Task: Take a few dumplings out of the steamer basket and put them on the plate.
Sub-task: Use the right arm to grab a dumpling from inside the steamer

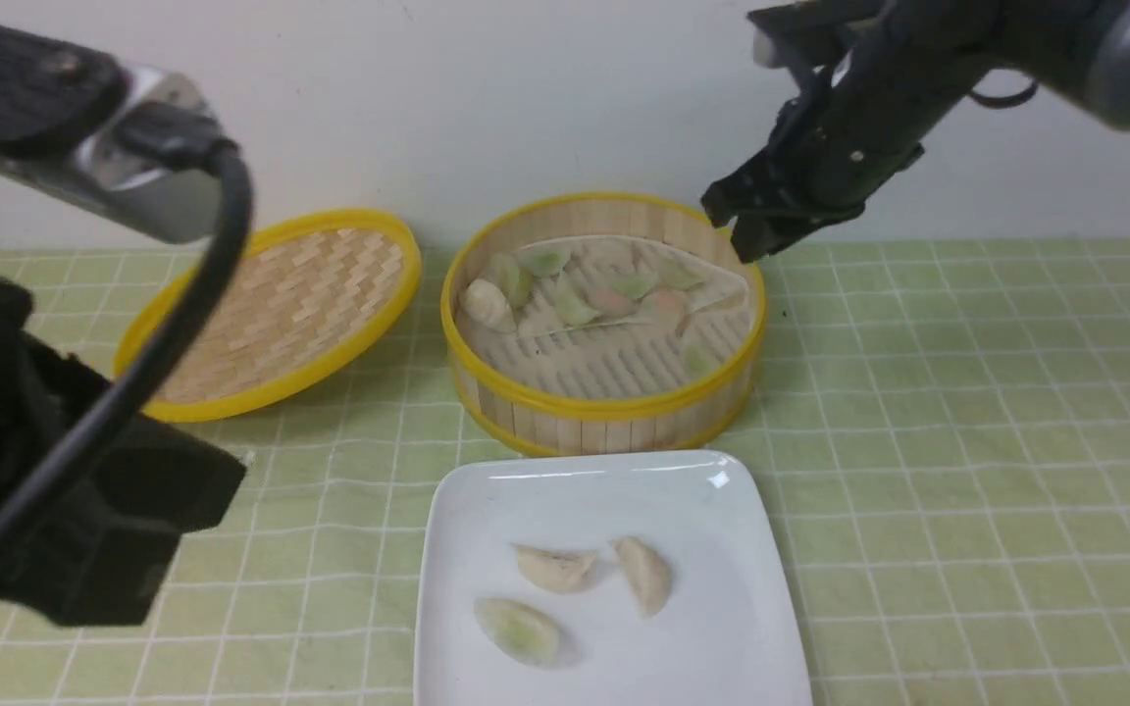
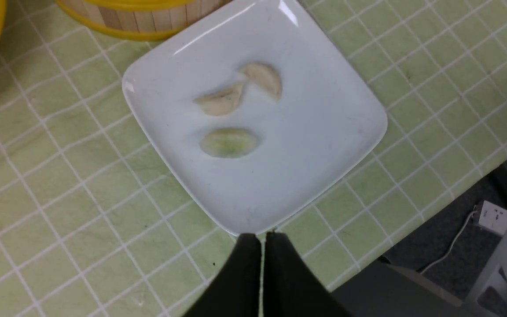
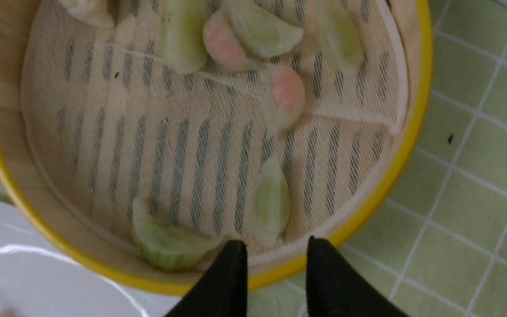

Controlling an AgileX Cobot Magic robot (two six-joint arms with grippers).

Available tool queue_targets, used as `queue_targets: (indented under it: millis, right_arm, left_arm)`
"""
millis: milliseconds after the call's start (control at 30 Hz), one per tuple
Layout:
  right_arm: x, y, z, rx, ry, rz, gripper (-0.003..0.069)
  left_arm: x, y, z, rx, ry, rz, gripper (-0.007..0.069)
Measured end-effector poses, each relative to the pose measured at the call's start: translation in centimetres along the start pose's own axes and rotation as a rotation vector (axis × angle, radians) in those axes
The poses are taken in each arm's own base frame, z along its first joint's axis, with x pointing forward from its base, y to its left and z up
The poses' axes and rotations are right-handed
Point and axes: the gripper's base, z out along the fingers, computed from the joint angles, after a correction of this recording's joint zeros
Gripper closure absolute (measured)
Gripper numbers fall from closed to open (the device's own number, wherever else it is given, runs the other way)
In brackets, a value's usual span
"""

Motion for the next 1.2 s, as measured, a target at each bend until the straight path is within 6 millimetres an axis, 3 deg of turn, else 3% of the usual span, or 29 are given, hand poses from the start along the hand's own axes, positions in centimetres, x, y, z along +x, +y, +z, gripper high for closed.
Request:
queue_targets:
  millis: [167, 300, 400, 633, 733, 800, 900, 1033, 1100, 1200]
  right_arm:
    - [-0.8, 0.8, 4.3, 0.028, 0.028, -0.045, 0.033]
    - [-0.5, 0.9, 7.4, 0.044, 0.052, -0.054, 0.0265]
    - [-0.1, 0.9, 9.8, 0.047, 0.063, -0.058, 0.0247]
    - [0.9, 1.1, 12.8, 0.042, 0.107, -0.061, 0.0264]
    - [0.9, 1.2, 12.7, 0.041, 0.117, -0.065, 0.0352]
    - [1.0, 1.3, 12.6, 0.039, 0.132, -0.066, 0.0482]
    - [0.7, 1.6, 11.8, 0.031, 0.151, -0.065, 0.0508]
    - [-1.2, 2.2, 8.3, 0.014, 0.096, -0.065, 0.0508]
    - [-3.1, 2.6, 4.5, 0.011, -0.015, -0.061, 0.0508]
    - [-4.1, 3.1, 0.8, -0.004, -0.096, -0.055, 0.0508]
  left_arm:
    - [1.3, 0.0, -1.3, 0.003, -0.017, -0.006, 0.0631]
    - [1.8, 0.0, -2.3, 0.004, -0.046, -0.007, 0.0631]
    - [2.1, 0.0, -2.7, 0.001, -0.06, -0.007, 0.0631]
    - [2.4, 0.0, -3.0, 0.001, -0.058, -0.006, 0.0631]
    - [2.4, 0.0, -3.0, -0.002, -0.059, -0.005, 0.0631]
    - [2.4, 0.1, -3.0, -0.006, -0.059, -0.003, 0.0631]
    - [2.4, 0.2, -3.0, -0.018, -0.06, 0.001, 0.0631]
    - [2.3, 0.2, -3.0, -0.024, -0.061, 0.004, 0.0631]
    - [2.3, 0.3, -3.0, -0.028, -0.062, 0.005, 0.0631]
    - [2.3, 0.4, -3.0, -0.036, -0.062, 0.008, 0.0631]
